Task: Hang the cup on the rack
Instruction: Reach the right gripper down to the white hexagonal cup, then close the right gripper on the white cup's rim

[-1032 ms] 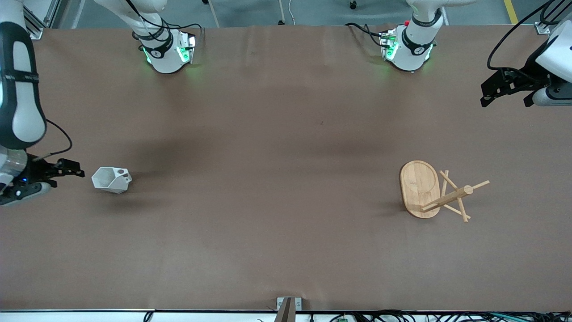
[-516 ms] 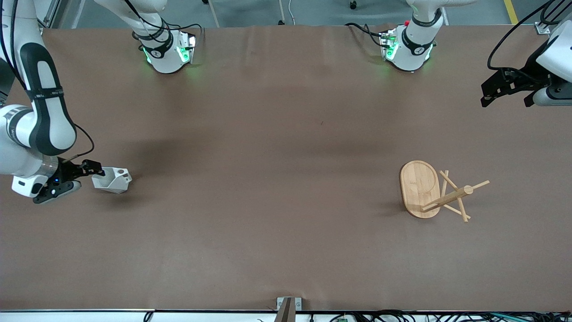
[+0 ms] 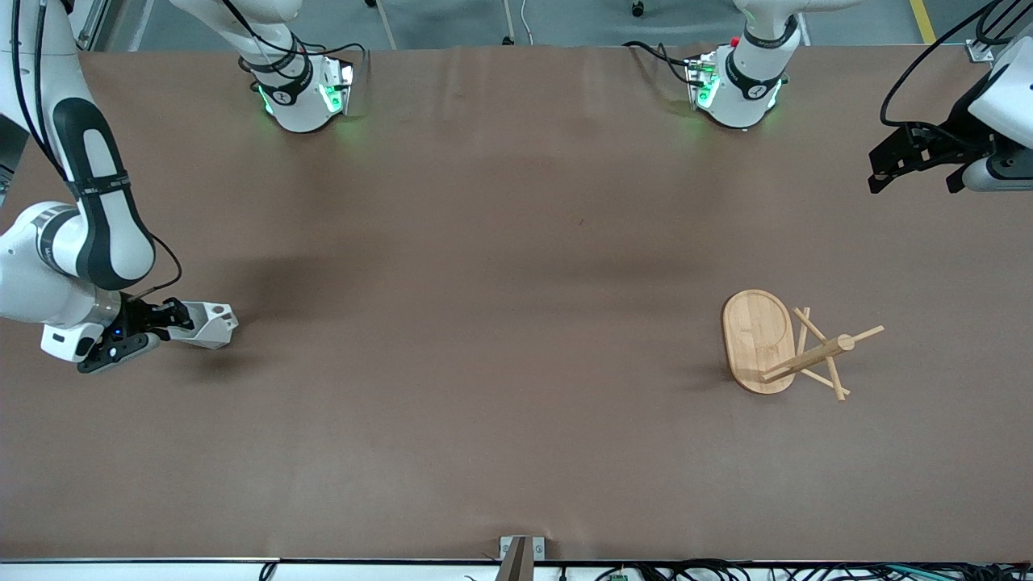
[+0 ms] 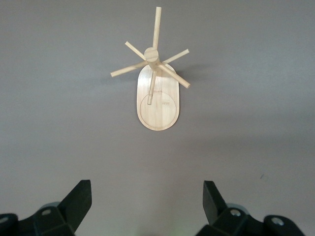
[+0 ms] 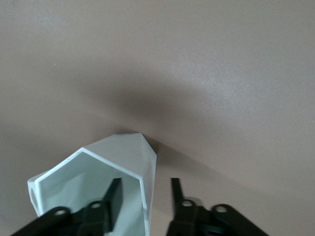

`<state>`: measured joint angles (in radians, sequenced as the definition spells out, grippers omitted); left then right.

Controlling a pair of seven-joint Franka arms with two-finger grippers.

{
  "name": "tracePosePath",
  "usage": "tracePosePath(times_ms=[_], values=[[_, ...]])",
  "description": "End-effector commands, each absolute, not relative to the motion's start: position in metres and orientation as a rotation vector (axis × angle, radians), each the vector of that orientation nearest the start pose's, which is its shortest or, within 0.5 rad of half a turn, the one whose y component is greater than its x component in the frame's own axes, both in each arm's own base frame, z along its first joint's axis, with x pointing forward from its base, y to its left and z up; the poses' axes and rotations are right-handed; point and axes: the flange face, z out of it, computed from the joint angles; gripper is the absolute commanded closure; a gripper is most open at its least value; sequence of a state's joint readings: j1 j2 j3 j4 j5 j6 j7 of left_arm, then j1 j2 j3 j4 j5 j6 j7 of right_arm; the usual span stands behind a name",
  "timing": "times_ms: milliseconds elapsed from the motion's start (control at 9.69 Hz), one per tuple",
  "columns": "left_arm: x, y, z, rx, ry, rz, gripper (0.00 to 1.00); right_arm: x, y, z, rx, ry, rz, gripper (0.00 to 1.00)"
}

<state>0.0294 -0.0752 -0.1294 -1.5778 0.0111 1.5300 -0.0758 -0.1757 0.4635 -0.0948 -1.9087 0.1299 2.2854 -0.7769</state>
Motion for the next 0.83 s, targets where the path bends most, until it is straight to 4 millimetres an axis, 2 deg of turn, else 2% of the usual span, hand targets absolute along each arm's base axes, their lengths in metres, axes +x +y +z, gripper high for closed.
tracePosePath(times_ms=[0, 310, 413, 723], values=[[0.529, -0.046, 0.644, -3.133, 0.05, 0.019, 0.0, 0.601, -0.158, 0.248, -2.978, -0.661, 0.054, 0.99], [0.529, -0.045, 0.644, -3.133, 0.045, 0.019, 0.0, 0.6, -0.154, 0.255, -2.965, -0.654, 0.072, 0.99], [0.529, -0.046, 0.644, -3.133, 0.048, 0.019, 0.0, 0.598, -0.15, 0.269, -2.951, -0.655, 0.09, 0.99], [0.529, -0.043, 0.644, -3.133, 0.04, 0.019, 0.0, 0.596, -0.112, 0.304, -2.827, -0.625, 0.109, 0.99]])
